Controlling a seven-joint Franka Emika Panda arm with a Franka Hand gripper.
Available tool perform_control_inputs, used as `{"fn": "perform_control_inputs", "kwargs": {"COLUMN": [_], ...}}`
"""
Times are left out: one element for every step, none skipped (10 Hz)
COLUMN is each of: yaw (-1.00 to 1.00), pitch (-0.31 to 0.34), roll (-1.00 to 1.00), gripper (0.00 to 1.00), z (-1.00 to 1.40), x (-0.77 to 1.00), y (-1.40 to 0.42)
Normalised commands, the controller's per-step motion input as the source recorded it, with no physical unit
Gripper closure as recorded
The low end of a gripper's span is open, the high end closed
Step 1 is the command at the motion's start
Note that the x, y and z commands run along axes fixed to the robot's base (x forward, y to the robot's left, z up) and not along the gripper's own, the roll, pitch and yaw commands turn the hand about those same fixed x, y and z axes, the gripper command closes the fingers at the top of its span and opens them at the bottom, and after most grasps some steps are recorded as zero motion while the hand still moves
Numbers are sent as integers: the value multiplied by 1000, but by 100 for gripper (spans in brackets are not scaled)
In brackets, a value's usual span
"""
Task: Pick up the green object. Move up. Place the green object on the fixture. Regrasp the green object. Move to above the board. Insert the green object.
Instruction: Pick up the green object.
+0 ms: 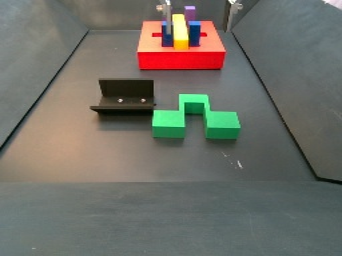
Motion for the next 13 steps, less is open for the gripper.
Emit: {"fn": "perform_control_inputs", "kwargs": {"yaw": [-20, -91, -194, -423, -400, -366, -303, -209, 0, 0, 0, 0, 0], "pitch": [-37, -111, -131, -67, -84, -94, -93, -87, -64, -60, -46, -31, -29], "roll": [-90, -93, -19, 30, 0, -20, -40, -54, -31, -6, -1, 0, 0], "gripper": [0, 0, 0, 0, 0, 0, 0, 0, 0, 0, 0, 0, 0], "z": [-220, -463, -574, -506, -526, -543, -537, -511, -534, -529, -486, -446, -431], "x": [0, 0, 0, 0, 0, 0, 0, 0, 0, 49, 49, 60, 34], "y": [-43, -149, -249, -234, -163, -100, -34, 0, 0, 0, 0, -11, -11]}}
